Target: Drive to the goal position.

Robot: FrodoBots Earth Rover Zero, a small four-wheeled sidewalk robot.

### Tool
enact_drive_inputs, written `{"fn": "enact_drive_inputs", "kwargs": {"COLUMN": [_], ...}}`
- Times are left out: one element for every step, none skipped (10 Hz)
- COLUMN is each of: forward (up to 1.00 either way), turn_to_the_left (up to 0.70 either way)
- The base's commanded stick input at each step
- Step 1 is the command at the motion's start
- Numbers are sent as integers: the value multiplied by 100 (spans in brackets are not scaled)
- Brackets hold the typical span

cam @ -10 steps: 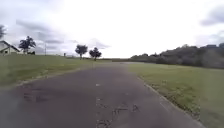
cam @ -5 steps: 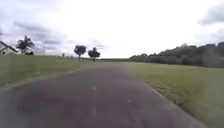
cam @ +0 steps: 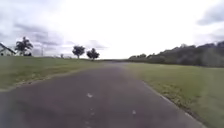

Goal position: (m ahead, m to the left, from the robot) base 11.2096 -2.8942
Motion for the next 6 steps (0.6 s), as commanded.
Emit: {"fn": "enact_drive_inputs", "kwargs": {"forward": [70, 70, 70, 70, 70, 70], "turn_to_the_left": [4, 4, 3, 3, 7, 19]}}
